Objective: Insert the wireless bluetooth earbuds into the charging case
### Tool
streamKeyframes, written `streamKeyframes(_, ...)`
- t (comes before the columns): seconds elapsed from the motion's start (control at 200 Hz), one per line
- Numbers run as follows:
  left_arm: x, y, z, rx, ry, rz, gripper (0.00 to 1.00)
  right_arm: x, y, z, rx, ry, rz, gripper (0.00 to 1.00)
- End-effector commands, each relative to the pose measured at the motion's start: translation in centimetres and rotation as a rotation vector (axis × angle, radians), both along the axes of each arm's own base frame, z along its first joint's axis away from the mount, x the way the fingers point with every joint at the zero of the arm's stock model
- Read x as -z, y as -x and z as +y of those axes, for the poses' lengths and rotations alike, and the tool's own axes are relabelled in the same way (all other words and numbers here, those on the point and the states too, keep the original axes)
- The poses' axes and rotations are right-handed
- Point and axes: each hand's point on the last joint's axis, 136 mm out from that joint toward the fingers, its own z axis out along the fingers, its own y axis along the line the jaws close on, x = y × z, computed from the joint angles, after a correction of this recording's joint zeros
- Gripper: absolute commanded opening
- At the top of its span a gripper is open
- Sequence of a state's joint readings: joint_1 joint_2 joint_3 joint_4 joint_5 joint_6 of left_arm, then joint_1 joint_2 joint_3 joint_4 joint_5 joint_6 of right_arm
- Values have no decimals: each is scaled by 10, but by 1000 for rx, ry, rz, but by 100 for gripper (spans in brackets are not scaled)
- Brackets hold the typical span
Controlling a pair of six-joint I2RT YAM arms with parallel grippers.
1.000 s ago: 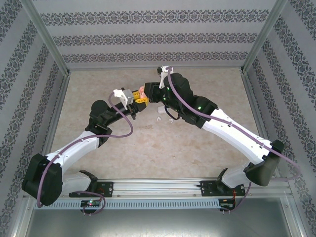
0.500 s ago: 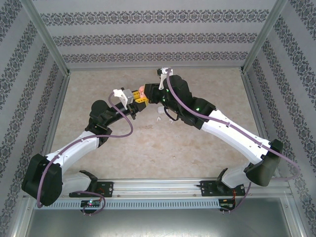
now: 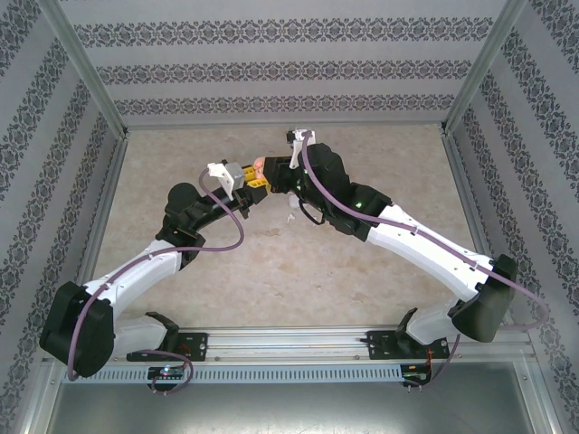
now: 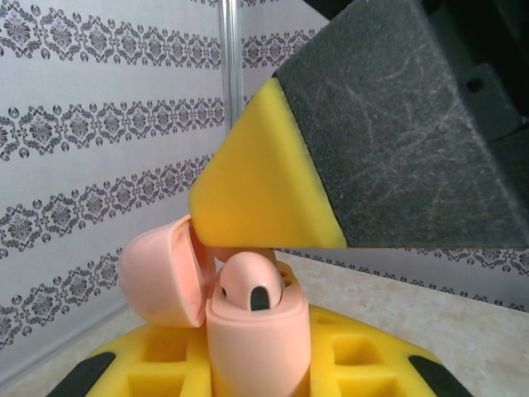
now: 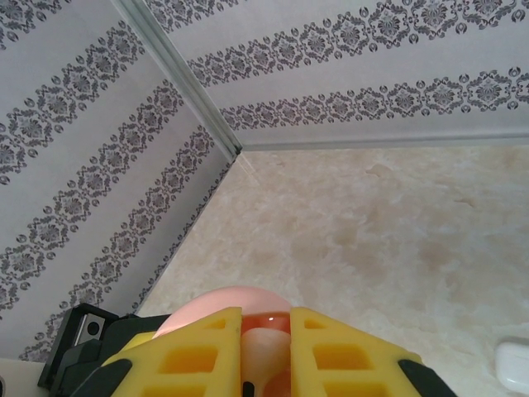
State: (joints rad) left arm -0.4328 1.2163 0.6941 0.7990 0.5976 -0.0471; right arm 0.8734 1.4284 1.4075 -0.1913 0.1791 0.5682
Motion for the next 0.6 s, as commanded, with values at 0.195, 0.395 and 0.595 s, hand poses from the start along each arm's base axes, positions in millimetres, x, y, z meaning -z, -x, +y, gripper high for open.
streamKeyframes(0.195,-42,18,-4,48,54,-126,0,14,8,2,-15,34,26,24)
streamKeyframes(0.395,-40,19,-4,50,52,-120,0,-10,3,-6,27,-16,4,37)
streamKeyframes(0.595,-38,19,-5,49,49,-118,0,-39,3,-18,41,-88,-22,54)
